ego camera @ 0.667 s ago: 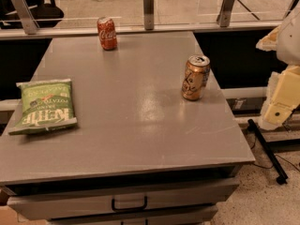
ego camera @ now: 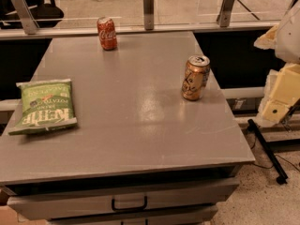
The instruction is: Move orange can near coke can
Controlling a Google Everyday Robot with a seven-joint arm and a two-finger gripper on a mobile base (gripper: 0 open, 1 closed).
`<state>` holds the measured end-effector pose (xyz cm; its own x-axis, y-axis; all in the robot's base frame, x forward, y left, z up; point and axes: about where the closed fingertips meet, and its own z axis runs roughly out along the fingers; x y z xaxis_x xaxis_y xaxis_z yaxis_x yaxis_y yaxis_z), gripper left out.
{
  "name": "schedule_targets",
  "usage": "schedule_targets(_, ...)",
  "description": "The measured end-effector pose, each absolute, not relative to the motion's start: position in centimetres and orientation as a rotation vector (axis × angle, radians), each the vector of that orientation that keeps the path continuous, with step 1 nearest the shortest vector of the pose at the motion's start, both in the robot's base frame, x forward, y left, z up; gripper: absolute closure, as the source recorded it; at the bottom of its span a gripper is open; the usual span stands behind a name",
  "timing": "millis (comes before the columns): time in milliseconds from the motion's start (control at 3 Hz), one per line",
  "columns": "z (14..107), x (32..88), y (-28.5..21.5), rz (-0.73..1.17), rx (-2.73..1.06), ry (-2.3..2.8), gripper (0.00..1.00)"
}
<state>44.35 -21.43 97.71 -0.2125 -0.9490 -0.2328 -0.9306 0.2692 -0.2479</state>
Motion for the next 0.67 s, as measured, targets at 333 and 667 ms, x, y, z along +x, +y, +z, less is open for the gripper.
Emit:
schedule_targets(333,97.1,45.2,-21.2,0.006,-1.667,2.179,0.0)
schedule_targets(667,96.0,46.4,-20.7,0.123,-1.601,2.12,0.0)
